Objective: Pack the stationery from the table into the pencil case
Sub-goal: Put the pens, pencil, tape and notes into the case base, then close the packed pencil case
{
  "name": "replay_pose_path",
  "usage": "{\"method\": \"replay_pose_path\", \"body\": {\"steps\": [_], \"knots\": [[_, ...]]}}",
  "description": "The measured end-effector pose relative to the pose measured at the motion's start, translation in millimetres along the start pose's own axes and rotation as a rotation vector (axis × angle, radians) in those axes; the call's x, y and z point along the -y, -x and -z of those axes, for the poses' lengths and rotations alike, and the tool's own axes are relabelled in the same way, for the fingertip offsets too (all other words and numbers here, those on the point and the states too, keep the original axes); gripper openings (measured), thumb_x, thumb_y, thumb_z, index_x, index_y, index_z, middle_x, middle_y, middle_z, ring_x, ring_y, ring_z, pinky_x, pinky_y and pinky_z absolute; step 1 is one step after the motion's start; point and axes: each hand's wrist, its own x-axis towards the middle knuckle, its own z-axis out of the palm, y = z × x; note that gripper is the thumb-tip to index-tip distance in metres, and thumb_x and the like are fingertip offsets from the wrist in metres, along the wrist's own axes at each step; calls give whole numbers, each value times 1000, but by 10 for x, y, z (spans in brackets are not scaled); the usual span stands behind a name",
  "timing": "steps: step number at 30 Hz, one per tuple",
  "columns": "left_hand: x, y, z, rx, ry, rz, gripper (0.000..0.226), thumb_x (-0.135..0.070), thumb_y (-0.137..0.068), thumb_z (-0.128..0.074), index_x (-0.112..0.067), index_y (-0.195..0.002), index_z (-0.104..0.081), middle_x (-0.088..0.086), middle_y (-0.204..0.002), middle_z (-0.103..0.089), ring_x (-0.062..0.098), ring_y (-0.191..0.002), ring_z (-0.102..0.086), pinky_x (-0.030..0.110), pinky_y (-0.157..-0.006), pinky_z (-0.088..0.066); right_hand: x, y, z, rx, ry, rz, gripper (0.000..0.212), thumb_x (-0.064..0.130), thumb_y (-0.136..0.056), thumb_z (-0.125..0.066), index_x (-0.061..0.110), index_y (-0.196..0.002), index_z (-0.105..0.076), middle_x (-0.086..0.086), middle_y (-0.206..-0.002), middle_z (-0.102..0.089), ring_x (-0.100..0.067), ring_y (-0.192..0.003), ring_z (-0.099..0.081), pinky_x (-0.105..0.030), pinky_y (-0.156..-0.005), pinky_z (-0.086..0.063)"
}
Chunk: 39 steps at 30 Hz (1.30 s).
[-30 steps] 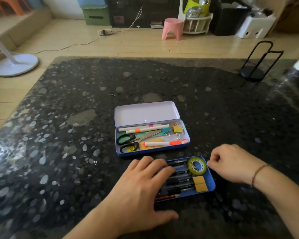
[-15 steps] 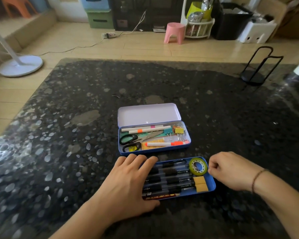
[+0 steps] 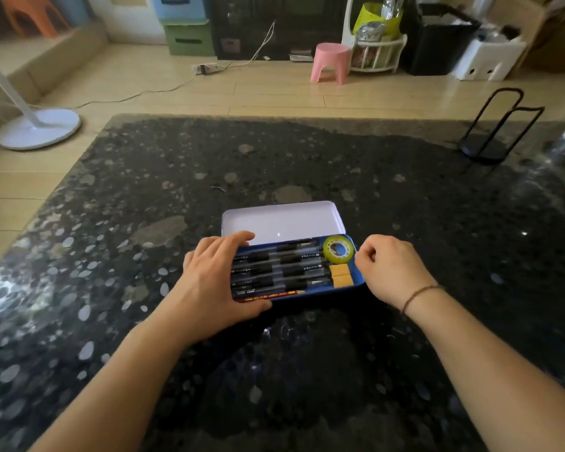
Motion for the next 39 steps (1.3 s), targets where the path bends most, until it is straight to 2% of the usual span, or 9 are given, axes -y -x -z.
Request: {"method": "replay_pose_path", "body": {"steps": [6,12,21,25,28,31,34,37,39], "knots": [[41,-99,-97,28,80,27,96,-57,-61,-78,-33,-139,-29,-14,-135,-40,6,-128,-28,35,-110,-30,-34,-47,-139,-82,10,-27,16,25,-97,-48,17,-88,-58,1,-77,-58,-10,-66,-56,-25,-53,-45],[61,-92,-77,56,41,49,101,-60,-61,-77,-29,-145,-28,-13,-140,-40,5,-133,-27,21,-109,-20,-12,-20,-175,-131,211,11,13,28,-98,-46,20,-93,-55,-2,-79,-62,-15,-66,-60,-32,-58,-56],[58,-76,-113,114,17,83,103,-64,-67,-70,-30,-149,-18,-9,-154,-28,10,-141,-24,32,-116,-22,-11,7,-247,-99,421,67,5,26,-95,-52,23,-99,-54,3,-81,-50,-15,-70,-54,-27,-54,-41],[31,-41,-128,105,107,100,104,-58,-68,-73,-33,-150,-14,-15,-153,-23,6,-141,-21,31,-116,-22,-88,60,-267,-183,231,49,18,33,-100,-39,25,-105,-55,3,-85,-62,-14,-68,-57,-26,-49,-41],[42,-47,-140,65,207,109,99,-68,-67,-63,-35,-149,-17,-20,-153,-17,0,-141,-13,25,-114,-16,-109,23,-210,-238,97,24,24,34,-99,-39,29,-105,-62,2,-92,-67,-16,-74,-57,-26,-52,-44],[55,-103,-154,-62,336,265,88,-70,-75,-45,-30,-149,-19,-12,-158,-12,4,-144,-7,28,-113,-13,-135,-120,-203,-142,-217,-25,37,40,-98,-38,32,-131,-53,1,-125,-61,-19,-114,-53,-36,-87,-49],[43,-161,-176,-29,453,376,84,-71,-80,-29,-29,-150,-13,-10,-156,-21,9,-142,-14,33,-114,-17,-108,-198,-227,98,-564,-57,63,65,-89,-34,44,-146,-20,7,-146,-44,-19,-130,-45,-47,-112,-30],[-10,-184,-162,-71,653,400,76,-70,-85,-28,-30,-149,-15,-25,-136,-38,-3,-123,-40,6,-97,-31,-52,-164,-172,205,-775,-64,56,52,-98,-34,39,-150,-15,17,-130,-42,3,-99,-54,-25,-96,-42],[4,-185,-138,-138,774,473,77,-75,-83,-29,-36,-148,-15,-25,-136,-38,1,-123,-41,13,-99,-32,-62,-168,-137,213,-858,-74,54,45,-101,-34,32,-151,-19,18,-133,-40,10,-94,-49,-14,-84,-37]]}}
